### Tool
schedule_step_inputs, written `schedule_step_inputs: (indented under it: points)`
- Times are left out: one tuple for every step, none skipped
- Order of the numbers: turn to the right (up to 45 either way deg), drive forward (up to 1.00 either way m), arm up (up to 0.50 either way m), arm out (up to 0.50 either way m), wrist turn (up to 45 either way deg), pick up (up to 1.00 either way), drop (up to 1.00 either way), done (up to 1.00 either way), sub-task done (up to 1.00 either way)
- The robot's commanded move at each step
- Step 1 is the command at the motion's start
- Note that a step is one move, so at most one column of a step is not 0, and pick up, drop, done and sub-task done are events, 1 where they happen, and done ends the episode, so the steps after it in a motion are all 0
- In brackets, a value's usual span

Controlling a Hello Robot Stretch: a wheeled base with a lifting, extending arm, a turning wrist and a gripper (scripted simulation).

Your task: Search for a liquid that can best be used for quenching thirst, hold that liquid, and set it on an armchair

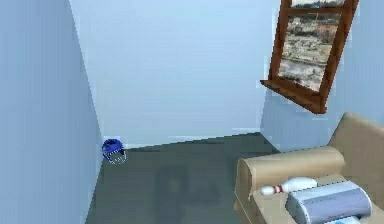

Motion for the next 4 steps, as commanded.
schedule_step_inputs:
  points:
    - [0.0,0.7,0.0,0.0,0.0,0.0,0.0,0.0,0.0]
    - [-45.0,0.0,0.0,0.0,0.0,0.0,0.0,0.0,0.0]
    - [-45.0,0.0,0.0,0.0,0.0,0.0,0.0,0.0,0.0]
    - [-24.0,0.0,0.0,0.0,0.0,0.0,0.0,0.0,0.0]
